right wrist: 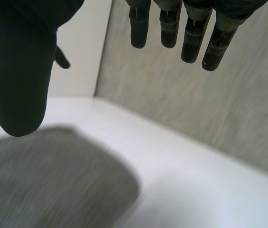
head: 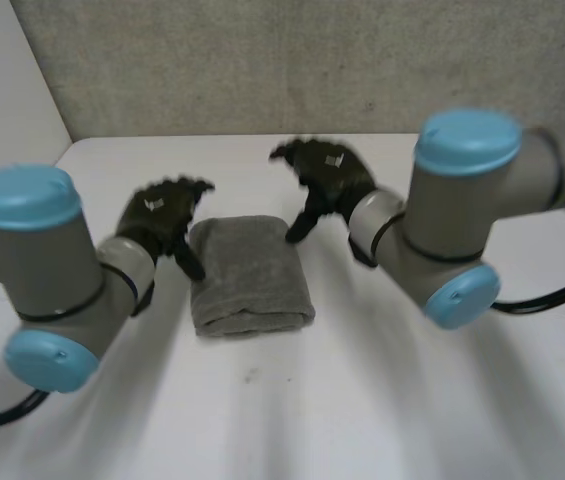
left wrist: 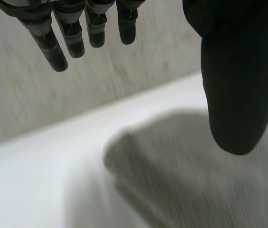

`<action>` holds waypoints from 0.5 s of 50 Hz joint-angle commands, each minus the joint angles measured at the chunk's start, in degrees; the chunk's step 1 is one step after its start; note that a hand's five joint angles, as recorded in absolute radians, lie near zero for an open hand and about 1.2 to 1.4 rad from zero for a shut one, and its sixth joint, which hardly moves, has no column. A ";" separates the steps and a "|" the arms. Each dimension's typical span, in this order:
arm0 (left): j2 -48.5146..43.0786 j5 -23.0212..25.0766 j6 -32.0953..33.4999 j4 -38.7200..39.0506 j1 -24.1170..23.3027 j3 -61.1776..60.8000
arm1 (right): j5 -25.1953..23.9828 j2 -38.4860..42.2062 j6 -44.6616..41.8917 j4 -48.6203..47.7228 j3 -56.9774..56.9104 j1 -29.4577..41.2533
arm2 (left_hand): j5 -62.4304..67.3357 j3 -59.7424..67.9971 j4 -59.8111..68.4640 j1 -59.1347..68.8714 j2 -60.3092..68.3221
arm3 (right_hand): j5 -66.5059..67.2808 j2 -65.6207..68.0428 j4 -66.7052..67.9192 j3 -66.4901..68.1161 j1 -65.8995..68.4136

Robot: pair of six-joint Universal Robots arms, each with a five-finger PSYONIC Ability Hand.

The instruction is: Fold the towel.

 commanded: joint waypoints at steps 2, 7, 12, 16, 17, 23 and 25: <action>11.84 -0.08 0.15 -3.08 0.05 6.40 | 9.31 -13.60 -8.41 -2.12 3.93 -3.57 | -1.24 0.84 0.79 0.49 0.76 | -2.65 -2.83 -3.25 -2.29 -1.88; 16.84 -0.08 -0.03 -9.83 1.97 11.75 | 11.34 -18.70 -14.14 -2.65 8.94 -6.48 | -1.24 0.84 0.79 0.49 0.76 | -2.65 -2.83 -3.25 -2.29 -1.88; 18.35 0.10 -0.38 -13.35 3.64 11.94 | 10.99 -22.22 -14.68 -3.09 14.39 -8.94 | -1.58 0.51 0.46 0.16 0.42 | -2.65 -2.83 -3.25 -2.29 -1.88; 18.35 0.10 -0.55 -13.45 4.09 10.79 | 10.73 -23.72 -14.68 -3.62 17.57 -9.74 | -1.58 0.51 0.46 0.16 0.42 | -2.65 -2.83 -3.25 -2.29 -1.88; 18.35 0.10 -0.55 -13.27 4.09 10.01 | 10.64 -23.90 -14.68 -4.06 18.87 -9.91 | -1.58 0.51 0.46 0.16 0.42 | -2.65 -2.83 -3.25 -2.29 -1.88; 18.00 0.10 -0.64 -10.91 3.83 8.69 | 10.46 -24.78 -14.50 -6.86 23.27 -11.14 | -1.58 0.51 0.46 0.16 0.42 | -2.65 -2.83 -3.25 -2.29 -1.88; 17.91 0.10 -0.64 -10.29 3.83 8.07 | 10.38 -24.78 -14.50 -7.92 23.98 -11.32 | -1.58 0.51 0.46 0.16 0.42 | -2.65 -2.83 -3.25 -2.29 -1.88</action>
